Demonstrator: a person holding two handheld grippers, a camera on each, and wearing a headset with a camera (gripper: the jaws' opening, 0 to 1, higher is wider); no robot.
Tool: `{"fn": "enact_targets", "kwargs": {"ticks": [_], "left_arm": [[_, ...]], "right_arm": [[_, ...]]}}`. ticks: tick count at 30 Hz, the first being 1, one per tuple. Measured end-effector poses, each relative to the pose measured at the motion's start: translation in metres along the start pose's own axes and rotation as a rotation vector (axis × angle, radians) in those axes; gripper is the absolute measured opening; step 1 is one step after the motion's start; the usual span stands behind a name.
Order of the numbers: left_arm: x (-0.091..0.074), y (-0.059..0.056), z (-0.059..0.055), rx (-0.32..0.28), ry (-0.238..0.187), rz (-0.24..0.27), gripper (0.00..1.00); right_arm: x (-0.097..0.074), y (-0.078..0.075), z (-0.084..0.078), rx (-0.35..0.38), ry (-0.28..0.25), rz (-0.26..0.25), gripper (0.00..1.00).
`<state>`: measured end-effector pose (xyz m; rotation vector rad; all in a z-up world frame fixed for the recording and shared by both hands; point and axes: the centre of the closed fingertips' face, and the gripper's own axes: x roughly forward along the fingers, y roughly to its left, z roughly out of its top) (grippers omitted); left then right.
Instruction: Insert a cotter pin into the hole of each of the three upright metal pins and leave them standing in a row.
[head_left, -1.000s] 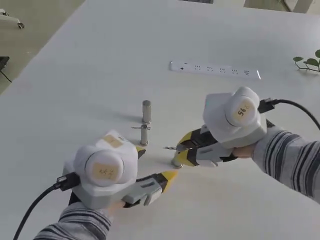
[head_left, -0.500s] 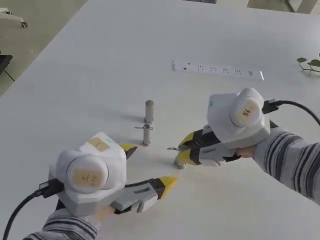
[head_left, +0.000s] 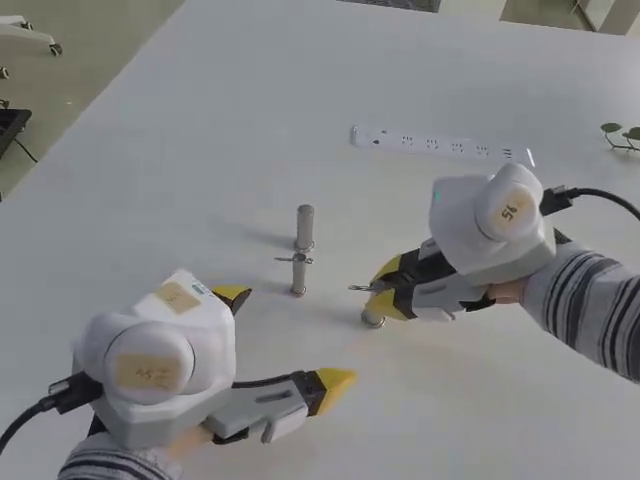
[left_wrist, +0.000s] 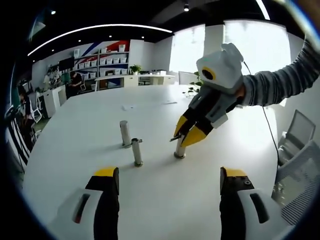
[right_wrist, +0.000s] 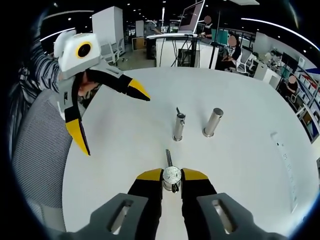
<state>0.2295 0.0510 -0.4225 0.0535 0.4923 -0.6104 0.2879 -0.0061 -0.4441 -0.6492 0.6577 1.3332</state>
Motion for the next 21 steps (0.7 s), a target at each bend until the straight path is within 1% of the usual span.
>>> {"fn": "enact_targets", "kwargs": {"ticks": [2,4,6,8,9,13,16,19,21], "left_arm": [[-0.003,0.000,0.003,0.007,-0.013,0.002,0.85],[-0.005,0.001,0.004,0.006,-0.017,0.003,0.86],[-0.006,0.001,0.004,0.011,-0.014,-0.002,0.86],[-0.009,0.000,0.003,0.043,-0.003,-0.002,0.86],[-0.010,0.000,0.004,0.051,-0.004,-0.001,0.86],[-0.011,0.000,0.003,0.062,-0.003,-0.005,0.87],[-0.011,0.002,0.002,0.078,-0.004,0.003,0.89],[-0.011,0.003,0.003,0.060,-0.012,0.000,0.90],[-0.011,0.003,0.003,0.057,-0.017,-0.002,0.91]], "right_arm": [[0.000,-0.002,0.001,-0.003,0.001,0.000,0.08],[0.000,-0.005,0.001,-0.005,0.004,-0.002,0.08],[0.001,-0.008,0.001,-0.007,0.008,-0.004,0.08],[0.002,-0.011,0.001,-0.002,0.011,-0.004,0.08],[0.002,-0.012,0.001,0.005,0.012,-0.003,0.08],[0.005,-0.014,0.001,0.017,0.013,-0.007,0.08],[0.007,-0.017,-0.001,0.017,0.018,-0.005,0.08],[0.008,-0.016,0.000,0.015,0.018,-0.001,0.08],[0.008,-0.016,0.001,0.027,0.013,0.001,0.08]]}}
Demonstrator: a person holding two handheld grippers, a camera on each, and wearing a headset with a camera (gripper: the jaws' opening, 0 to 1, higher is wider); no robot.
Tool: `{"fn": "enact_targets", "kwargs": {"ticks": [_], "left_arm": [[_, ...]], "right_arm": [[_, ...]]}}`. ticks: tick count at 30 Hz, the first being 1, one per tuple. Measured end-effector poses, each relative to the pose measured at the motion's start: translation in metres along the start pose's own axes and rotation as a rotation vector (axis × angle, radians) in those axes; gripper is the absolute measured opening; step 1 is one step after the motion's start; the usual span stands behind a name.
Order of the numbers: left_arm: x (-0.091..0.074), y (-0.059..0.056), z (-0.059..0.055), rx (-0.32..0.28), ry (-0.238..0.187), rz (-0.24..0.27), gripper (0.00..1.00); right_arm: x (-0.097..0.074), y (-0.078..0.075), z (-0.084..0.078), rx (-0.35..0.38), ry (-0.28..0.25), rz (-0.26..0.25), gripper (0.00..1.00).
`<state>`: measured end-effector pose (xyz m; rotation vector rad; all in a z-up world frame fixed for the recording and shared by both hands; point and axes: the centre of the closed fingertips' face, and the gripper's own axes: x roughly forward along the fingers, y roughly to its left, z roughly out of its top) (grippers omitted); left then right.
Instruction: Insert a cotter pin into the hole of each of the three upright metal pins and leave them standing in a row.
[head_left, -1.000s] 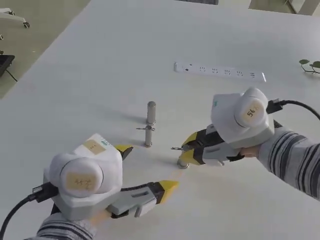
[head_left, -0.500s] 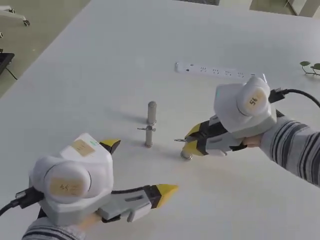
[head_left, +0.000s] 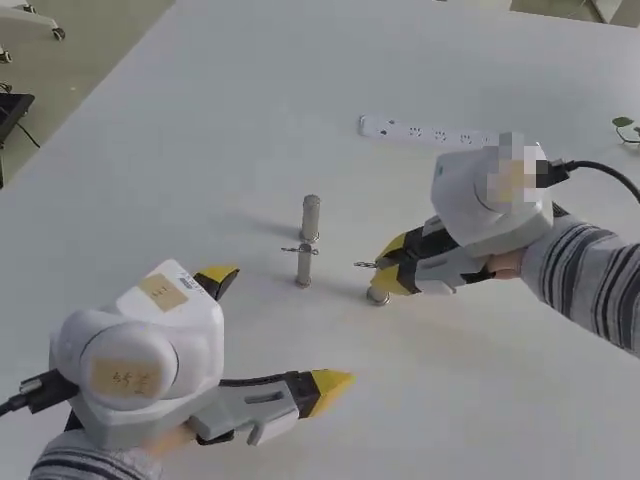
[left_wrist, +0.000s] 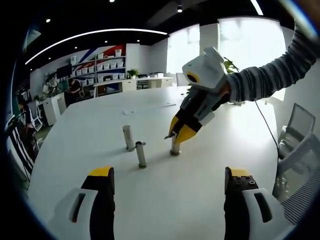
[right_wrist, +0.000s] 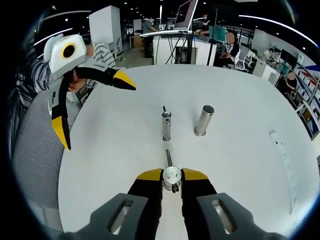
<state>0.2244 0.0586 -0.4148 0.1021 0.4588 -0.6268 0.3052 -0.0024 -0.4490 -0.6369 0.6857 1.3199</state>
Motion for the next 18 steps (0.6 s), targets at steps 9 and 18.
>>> {"fn": "enact_targets", "kwargs": {"ticks": [9,18], "left_arm": [[0.0007,0.0001,-0.0024,0.015,0.008,-0.003,0.95],[0.0005,-0.0030,-0.0042,0.014,0.019,-0.013,0.95]], "right_arm": [[0.0007,-0.0036,-0.0003,0.001,-0.009,0.018,0.08],[0.0019,-0.0054,-0.0012,-0.002,-0.011,0.031,0.09]]}}
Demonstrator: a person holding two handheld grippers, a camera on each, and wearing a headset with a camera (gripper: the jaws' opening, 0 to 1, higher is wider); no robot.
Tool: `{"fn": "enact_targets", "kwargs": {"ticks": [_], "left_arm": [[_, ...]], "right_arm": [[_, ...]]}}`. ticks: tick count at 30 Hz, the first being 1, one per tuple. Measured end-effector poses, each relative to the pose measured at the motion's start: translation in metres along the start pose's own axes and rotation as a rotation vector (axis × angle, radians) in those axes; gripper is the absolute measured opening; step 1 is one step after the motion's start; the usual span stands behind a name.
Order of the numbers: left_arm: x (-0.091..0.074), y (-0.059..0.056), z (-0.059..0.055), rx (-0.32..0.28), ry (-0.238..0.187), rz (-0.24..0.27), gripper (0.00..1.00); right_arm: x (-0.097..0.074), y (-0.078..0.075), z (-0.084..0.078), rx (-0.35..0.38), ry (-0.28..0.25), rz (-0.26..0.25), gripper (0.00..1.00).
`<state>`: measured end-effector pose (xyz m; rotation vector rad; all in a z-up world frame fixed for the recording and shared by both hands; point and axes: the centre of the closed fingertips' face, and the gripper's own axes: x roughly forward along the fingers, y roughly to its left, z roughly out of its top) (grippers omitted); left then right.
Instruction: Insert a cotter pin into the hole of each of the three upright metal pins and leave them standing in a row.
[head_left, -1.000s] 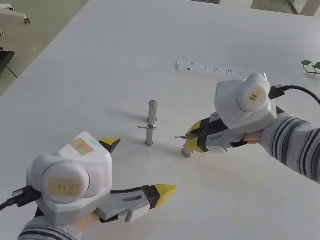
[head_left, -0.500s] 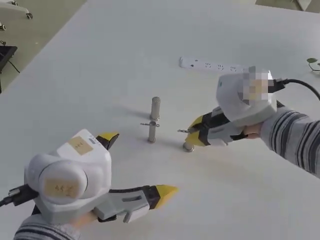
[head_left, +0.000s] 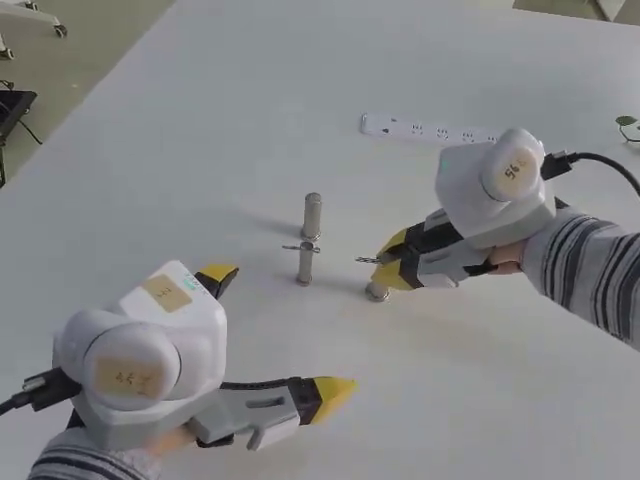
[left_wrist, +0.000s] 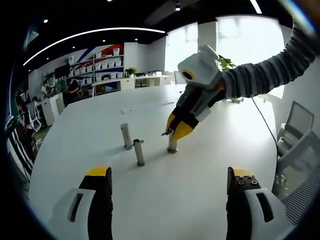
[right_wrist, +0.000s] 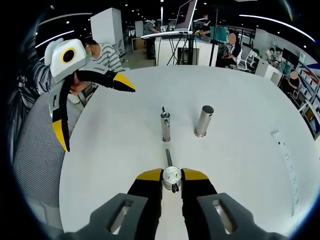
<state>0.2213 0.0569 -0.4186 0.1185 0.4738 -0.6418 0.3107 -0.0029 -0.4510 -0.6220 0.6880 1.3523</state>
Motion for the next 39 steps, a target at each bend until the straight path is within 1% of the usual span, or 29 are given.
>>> {"fn": "enact_targets", "kwargs": {"ticks": [5,7,11,12,14,16,18,20,22,23,24,26,27,28,29,30,31,32,33,37,39], "left_arm": [[0.000,-0.001,0.000,-0.005,0.003,-0.002,0.96],[0.000,-0.001,0.000,-0.006,0.001,-0.003,0.98],[-0.001,-0.003,0.002,-0.014,-0.006,-0.009,0.99],[-0.001,-0.003,0.002,-0.016,-0.006,-0.010,0.99],[-0.001,-0.003,0.002,-0.022,-0.008,-0.014,0.99],[-0.001,-0.003,0.002,-0.033,-0.007,-0.015,0.99],[-0.001,-0.003,0.002,-0.037,-0.009,-0.017,0.99],[-0.001,-0.002,0.003,-0.037,-0.012,-0.014,0.99],[-0.002,-0.002,0.003,-0.043,-0.013,-0.014,0.99],[-0.002,-0.002,0.004,-0.046,-0.014,-0.013,0.99],[-0.002,-0.002,0.004,-0.047,-0.015,-0.012,0.99],[-0.003,-0.001,0.004,-0.049,-0.017,-0.011,0.99],[-0.003,-0.001,0.005,-0.049,-0.018,-0.011,0.99],[-0.004,-0.001,0.005,-0.048,-0.018,-0.010,0.99],[-0.004,-0.001,0.005,-0.048,-0.019,-0.011,0.99],[-0.005,-0.001,0.005,-0.050,-0.018,-0.010,0.99],[-0.005,-0.001,0.005,-0.050,-0.019,-0.009,0.99],[-0.006,0.000,0.005,-0.050,-0.019,-0.007,0.99],[-0.006,0.000,0.005,-0.051,-0.020,-0.006,0.99],[-0.008,0.002,0.005,-0.063,-0.025,0.000,0.99],[-0.009,0.003,0.005,-0.066,-0.029,0.005,0.99]], "right_arm": [[-0.001,0.002,0.001,0.005,-0.005,-0.002,0.09],[0.000,0.000,0.000,0.001,-0.004,0.001,0.09],[0.000,0.002,0.001,-0.008,-0.010,0.003,0.09],[0.000,0.002,0.002,0.004,-0.014,0.000,0.09],[0.000,0.003,0.002,0.011,-0.018,0.000,0.13],[-0.001,0.005,0.003,0.027,-0.021,0.000,0.18],[-0.003,0.005,0.006,0.024,-0.024,-0.009,0.19],[-0.003,0.004,0.013,0.054,-0.057,-0.011,0.20],[-0.004,-0.002,0.023,0.107,-0.110,-0.023,0.23],[-0.005,-0.005,0.028,0.132,-0.134,-0.036,0.23],[-0.006,-0.007,0.036,0.153,-0.166,-0.051,0.25],[-0.005,-0.017,0.042,0.194,-0.196,-0.090,0.26],[-0.005,-0.018,0.043,0.199,-0.201,-0.097,0.27],[-0.005,-0.023,0.047,0.206,-0.211,-0.124,0.27],[-0.004,-0.025,0.048,0.203,-0.212,-0.134,0.27],[-0.003,-0.032,0.049,0.222,-0.221,-0.155,0.27],[-0.002,-0.035,0.050,0.238,-0.226,-0.164,0.28],[0.002,-0.040,0.053,0.262,-0.241,-0.169,0.28],[0.003,-0.042,0.055,0.275,-0.251,-0.173,0.29],[0.014,-0.042,0.059,0.293,-0.258,-0.179,0.29],[0.018,-0.045,0.060,0.298,-0.258,-0.189,0.30]]}}
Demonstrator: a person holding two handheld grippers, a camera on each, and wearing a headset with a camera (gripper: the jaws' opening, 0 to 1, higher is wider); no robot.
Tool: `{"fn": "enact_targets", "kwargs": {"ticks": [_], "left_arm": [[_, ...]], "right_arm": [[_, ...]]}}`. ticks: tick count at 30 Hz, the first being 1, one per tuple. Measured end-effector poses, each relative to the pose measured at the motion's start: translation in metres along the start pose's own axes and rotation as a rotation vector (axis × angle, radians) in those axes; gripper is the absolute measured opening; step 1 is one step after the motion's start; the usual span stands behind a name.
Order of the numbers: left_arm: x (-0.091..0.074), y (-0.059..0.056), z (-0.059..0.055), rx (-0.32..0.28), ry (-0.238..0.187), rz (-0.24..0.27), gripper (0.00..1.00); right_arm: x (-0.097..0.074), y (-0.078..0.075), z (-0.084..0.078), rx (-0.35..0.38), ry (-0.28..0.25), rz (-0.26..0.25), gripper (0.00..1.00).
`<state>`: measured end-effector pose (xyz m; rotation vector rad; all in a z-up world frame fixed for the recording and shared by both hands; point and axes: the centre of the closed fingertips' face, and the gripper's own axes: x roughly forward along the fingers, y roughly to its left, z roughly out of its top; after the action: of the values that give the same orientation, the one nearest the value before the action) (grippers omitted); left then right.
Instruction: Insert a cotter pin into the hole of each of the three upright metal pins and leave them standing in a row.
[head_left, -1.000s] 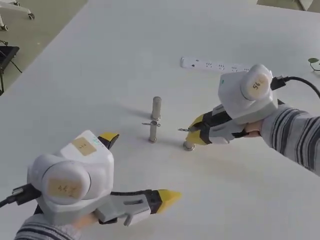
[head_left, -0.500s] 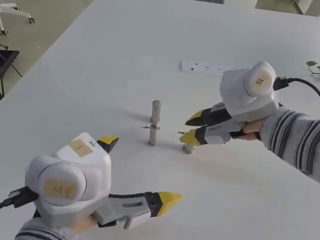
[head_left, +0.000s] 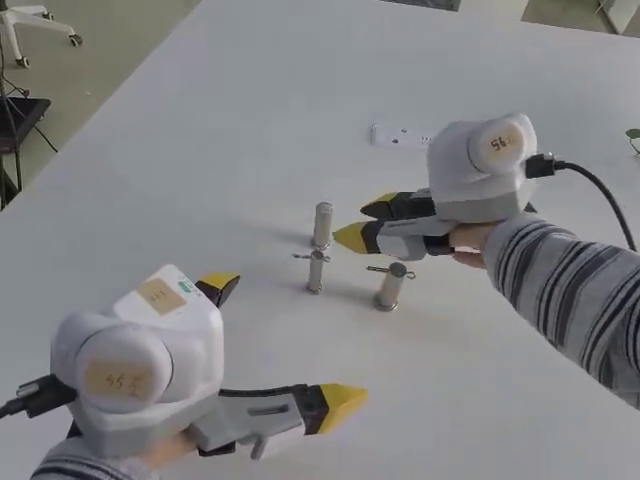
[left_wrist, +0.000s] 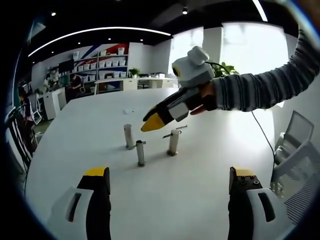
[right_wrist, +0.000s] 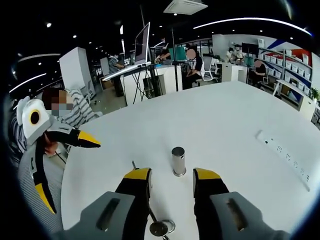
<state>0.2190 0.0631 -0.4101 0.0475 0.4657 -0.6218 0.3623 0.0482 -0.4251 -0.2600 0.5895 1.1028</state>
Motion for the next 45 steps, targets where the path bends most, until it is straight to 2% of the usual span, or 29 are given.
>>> {"fn": "enact_targets", "kwargs": {"ticks": [4,11,16,20,25,29,34,37,45], "left_arm": [[-0.001,0.002,0.004,-0.028,-0.034,0.008,0.99],[-0.001,0.003,0.003,-0.040,-0.026,0.016,0.94],[0.000,0.004,0.000,-0.038,-0.011,0.019,0.94],[0.000,0.003,0.000,-0.057,-0.018,0.011,0.93],[0.000,0.003,-0.001,-0.060,-0.013,0.014,0.92],[-0.001,0.005,-0.001,-0.065,-0.013,0.017,0.91],[-0.003,0.006,-0.002,-0.067,-0.013,0.021,0.91],[-0.003,0.005,-0.001,-0.066,-0.015,0.019,0.90],[-0.005,0.007,0.000,-0.063,-0.012,0.027,0.90]], "right_arm": [[0.009,0.002,0.003,0.028,-0.015,-0.009,0.28],[0.022,0.001,0.003,0.052,-0.016,-0.027,0.26],[0.030,0.000,0.004,0.030,-0.030,-0.035,0.25],[0.034,-0.001,0.008,0.020,-0.053,-0.048,0.21],[0.039,-0.003,0.009,0.010,-0.053,-0.053,0.17],[0.042,-0.005,0.008,0.019,-0.054,-0.056,0.10],[0.041,-0.004,0.008,0.028,-0.051,-0.057,0.09],[0.040,-0.003,0.007,-0.010,-0.036,-0.054,0.09],[0.038,-0.009,0.006,-0.006,-0.018,-0.093,0.08]]}}
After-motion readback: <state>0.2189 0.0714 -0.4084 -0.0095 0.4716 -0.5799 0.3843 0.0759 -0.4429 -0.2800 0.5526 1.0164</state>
